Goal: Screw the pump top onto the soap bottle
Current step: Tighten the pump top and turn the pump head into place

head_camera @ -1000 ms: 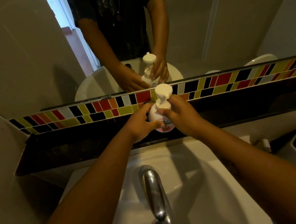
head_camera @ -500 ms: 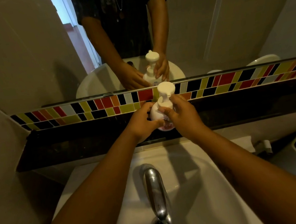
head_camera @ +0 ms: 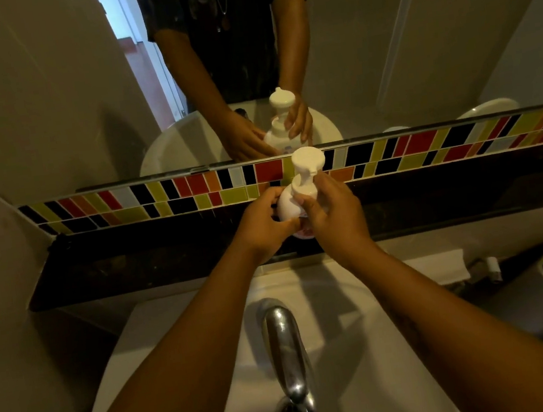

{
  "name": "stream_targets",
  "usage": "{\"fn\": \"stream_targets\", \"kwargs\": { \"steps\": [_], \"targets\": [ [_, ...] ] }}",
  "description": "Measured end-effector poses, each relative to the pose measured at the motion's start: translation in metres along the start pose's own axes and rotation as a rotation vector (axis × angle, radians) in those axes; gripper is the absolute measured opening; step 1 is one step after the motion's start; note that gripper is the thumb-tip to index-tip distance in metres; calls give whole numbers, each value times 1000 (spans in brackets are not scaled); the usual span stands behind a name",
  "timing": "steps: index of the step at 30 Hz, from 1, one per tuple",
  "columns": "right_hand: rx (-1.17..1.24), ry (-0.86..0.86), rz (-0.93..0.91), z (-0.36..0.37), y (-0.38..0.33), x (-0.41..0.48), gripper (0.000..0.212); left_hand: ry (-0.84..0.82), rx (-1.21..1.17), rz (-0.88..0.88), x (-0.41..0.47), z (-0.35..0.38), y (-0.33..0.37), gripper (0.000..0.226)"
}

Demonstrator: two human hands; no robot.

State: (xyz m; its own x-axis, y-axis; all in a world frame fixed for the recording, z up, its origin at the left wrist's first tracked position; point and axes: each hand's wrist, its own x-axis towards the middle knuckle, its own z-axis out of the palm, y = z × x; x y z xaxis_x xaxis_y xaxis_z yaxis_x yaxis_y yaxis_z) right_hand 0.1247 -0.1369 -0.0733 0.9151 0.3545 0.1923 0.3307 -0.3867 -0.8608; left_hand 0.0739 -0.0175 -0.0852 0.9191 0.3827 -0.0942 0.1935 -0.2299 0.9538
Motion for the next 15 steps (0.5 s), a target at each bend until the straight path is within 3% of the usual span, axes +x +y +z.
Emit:
{"fn": "stream_targets", "kwargs": {
  "steps": [5,10,15],
  "targets": [
    [36,60,32,8,5,-3,48,6,-3,6,0,0,-2,51],
    [73,-44,16,-2,-1,-1,46,-24,25,1,-1,-3,2,53],
    [13,-226,-8,-44,-16,6,95,-55,111,17,-3,-8,9,59]
  ]
}}
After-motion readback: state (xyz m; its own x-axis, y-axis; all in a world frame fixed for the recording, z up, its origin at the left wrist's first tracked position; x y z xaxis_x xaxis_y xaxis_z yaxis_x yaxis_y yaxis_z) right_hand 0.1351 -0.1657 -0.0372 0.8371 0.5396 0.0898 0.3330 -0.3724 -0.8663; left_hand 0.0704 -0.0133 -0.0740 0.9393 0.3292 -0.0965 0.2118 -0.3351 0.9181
